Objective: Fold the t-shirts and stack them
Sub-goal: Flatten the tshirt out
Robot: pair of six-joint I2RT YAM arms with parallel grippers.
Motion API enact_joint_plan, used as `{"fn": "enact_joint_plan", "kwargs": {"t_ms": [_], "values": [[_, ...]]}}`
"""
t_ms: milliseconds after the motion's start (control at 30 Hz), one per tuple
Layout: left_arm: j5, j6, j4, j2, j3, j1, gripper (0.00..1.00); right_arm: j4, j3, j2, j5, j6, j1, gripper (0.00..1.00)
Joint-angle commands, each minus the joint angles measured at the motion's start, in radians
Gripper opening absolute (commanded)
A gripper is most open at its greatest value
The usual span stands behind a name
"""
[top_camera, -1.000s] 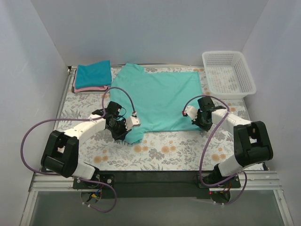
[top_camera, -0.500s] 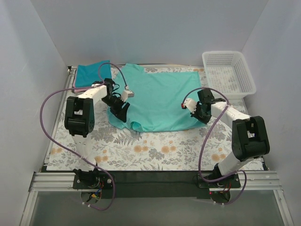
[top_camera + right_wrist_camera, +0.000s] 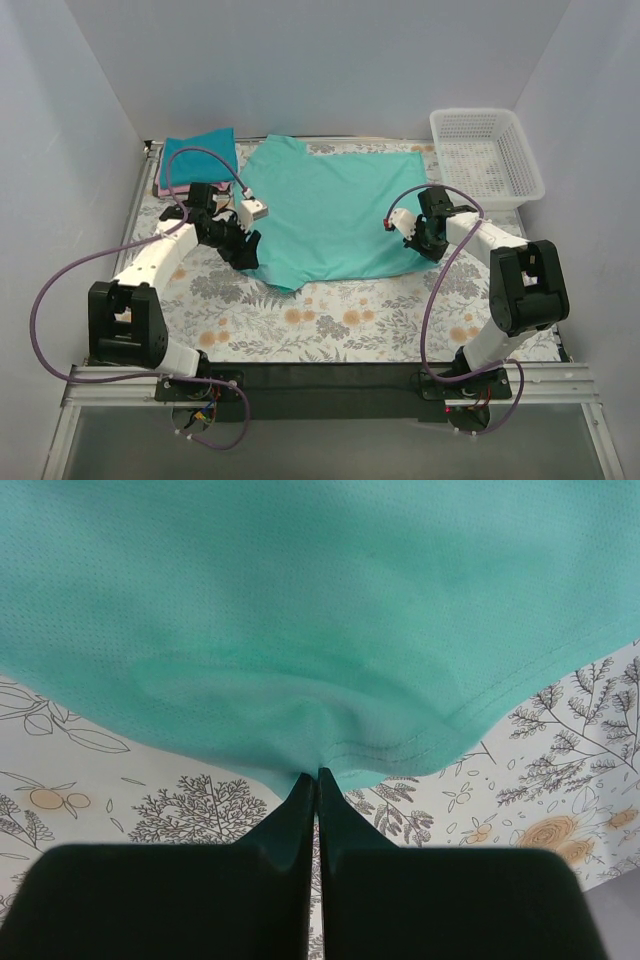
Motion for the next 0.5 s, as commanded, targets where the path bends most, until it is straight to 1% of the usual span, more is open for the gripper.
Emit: {"fn": "enact_joint_plan", "kwargs": {"t_ms": [0,200,333,367,400,467], "values": [[-0.067,-0.022,0.113,-0.049,-0.103,-0.055,0.47,-0.019,0.036,0.001,-0.015,0.000,-0.002,0.01],[-0.150,-0.042,0.167,-0.016,-0.156,-0.150,0.43,-0.021,0.029,0.004,-0.011,0.002,-0.003,0.01],[-0.176,-0.050,0.173,0.035,-0.170,-0.171,0.41,-0.021,0.030,0.004,-0.014,0.008,-0.003,0.01],[-0.179,-0.059,0.179,0.048,-0.170,-0.173,0.36,-0.019,0.030,0.005,-0.014,0.008,-0.003,0.01],[-0.182,-0.087,0.184,0.059,-0.155,-0.173,0.23,-0.019,0.029,0.005,-0.014,0.009,-0.003,0.01],[-0.118,-0.099,0.152,0.085,-0.118,-0.167,0.03,-0.021,0.027,0.007,-0.014,0.009,-0.002,0.01]]}}
